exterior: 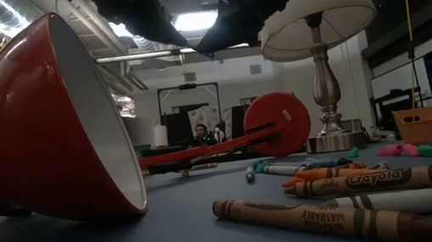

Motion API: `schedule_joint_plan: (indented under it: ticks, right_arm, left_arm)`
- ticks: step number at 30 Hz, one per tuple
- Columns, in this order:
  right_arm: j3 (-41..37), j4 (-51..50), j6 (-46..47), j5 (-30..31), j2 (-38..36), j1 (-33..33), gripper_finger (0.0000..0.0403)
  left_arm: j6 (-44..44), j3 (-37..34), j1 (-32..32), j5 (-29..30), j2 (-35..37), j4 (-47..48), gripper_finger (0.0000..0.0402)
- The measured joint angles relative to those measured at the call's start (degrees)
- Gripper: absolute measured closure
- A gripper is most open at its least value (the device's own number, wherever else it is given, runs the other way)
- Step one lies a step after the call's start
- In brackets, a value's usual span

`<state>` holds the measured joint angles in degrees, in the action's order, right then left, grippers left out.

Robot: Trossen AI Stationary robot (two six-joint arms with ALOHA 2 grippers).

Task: Sort crayons
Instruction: Put the green crayon into the green bin

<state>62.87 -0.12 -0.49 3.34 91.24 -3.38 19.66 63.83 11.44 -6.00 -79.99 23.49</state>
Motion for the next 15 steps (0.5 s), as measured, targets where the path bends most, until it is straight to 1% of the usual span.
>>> schedule_joint_plan:
  ticks: [8, 10, 12, 15]
  right_arm:
    - [0.0, 0.0, 0.1, 0.0, 0.0, 0.0, 0.0381]
    - [0.0, 0.0, 0.1, -0.8, 0.0, 0.0, 0.038]
    - [0.0, 0.0, 0.2, -2.0, 0.0, 0.0, 0.037]
    - [0.0, 0.0, 0.2, -2.4, 0.0, 0.0, 0.0334]
  left_arm:
    - [0.0, 0.0, 0.0, 0.0, 0.0, 0.0, 0.0388]
    - [0.0, 0.0, 0.0, -0.1, 0.0, 0.0, 0.0387]
    - [0.0, 0.0, 0.0, 0.5, 0.0, 0.0, 0.0387]
    - [0.0, 0.0, 0.0, 1.2, 0.0, 0.1, 0.0387]
